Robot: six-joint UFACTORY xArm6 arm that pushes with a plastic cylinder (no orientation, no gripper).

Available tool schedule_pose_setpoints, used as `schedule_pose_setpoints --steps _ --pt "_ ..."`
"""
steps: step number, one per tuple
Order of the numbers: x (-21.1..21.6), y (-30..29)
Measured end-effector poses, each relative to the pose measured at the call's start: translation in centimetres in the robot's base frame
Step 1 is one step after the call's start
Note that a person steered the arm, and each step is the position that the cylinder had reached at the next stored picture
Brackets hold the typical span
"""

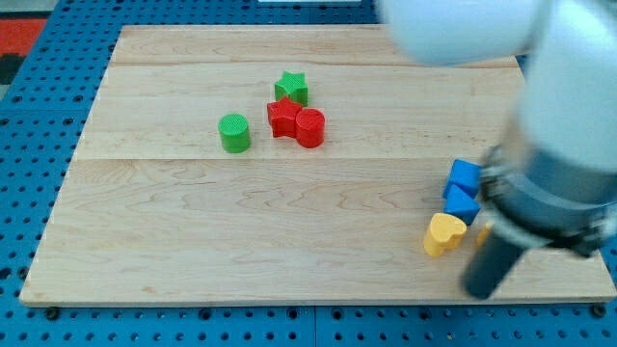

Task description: Place the yellow blocks above the blue blocks

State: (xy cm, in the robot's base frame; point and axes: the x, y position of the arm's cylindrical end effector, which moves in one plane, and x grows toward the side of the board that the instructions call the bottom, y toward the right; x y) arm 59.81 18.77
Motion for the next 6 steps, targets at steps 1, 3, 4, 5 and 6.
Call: schedule_pose_setpoints --steps 1,3,4,5,6 --pt "-1.5 9.3" --pt "-4.1 -5.1" --pt "-3.7 -14.4" --pt "-1.4 -12.4" --pt "-2.8 -19.3"
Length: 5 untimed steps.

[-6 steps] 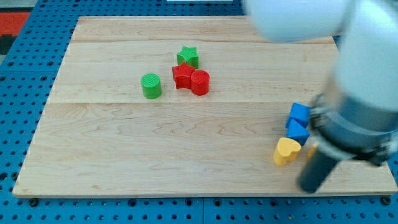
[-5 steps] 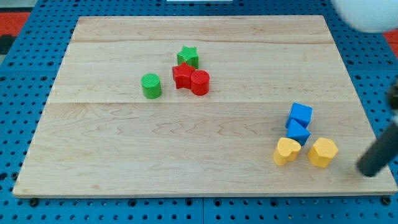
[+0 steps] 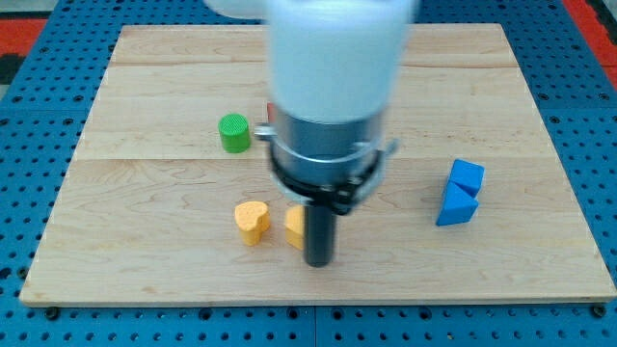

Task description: Place the yellow blocks above the blue blocks

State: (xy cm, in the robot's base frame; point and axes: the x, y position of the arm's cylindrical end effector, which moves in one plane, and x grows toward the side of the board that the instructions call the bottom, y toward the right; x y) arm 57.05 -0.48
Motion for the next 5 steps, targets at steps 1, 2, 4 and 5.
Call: schedule_pose_setpoints --steps 1,2,4,5 --pt "-1.3 0.4" --pt "1.5 -3.3" --pt "-1.0 -8.6" --pt "-3.6 -8.5"
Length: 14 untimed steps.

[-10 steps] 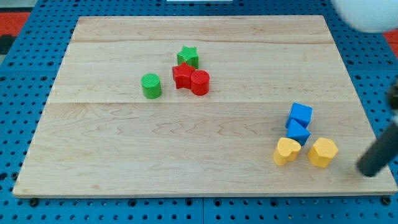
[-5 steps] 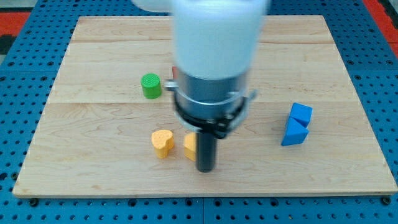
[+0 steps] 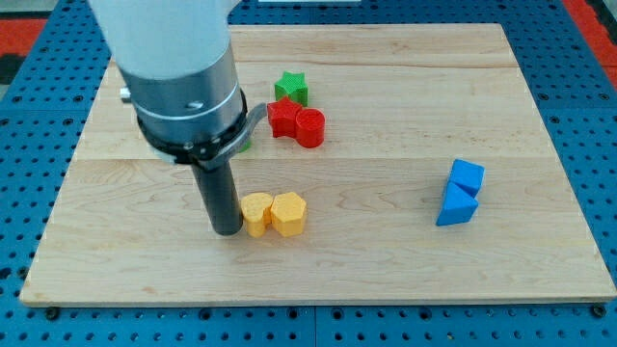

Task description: Place the yellow blocks above the blue blocks

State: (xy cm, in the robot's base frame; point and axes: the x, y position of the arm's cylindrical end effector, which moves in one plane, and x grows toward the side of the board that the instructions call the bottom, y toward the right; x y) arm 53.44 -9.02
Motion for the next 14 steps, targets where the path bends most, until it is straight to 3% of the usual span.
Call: schedule_pose_setpoints --steps 2,3,6,8,9,10,11,12,13,14 --pt "0.2 9.5" --pt "-1.1 11.3" --pt "-10.7 18.8" --pt "-16.6 18.2" --pt "-16.0 24.1" --pt "-11.0 17.0" --pt "-2.1 10.9" --pt "3.2 8.9" --pt "0.9 3.1" --pt "-1.7 4.9"
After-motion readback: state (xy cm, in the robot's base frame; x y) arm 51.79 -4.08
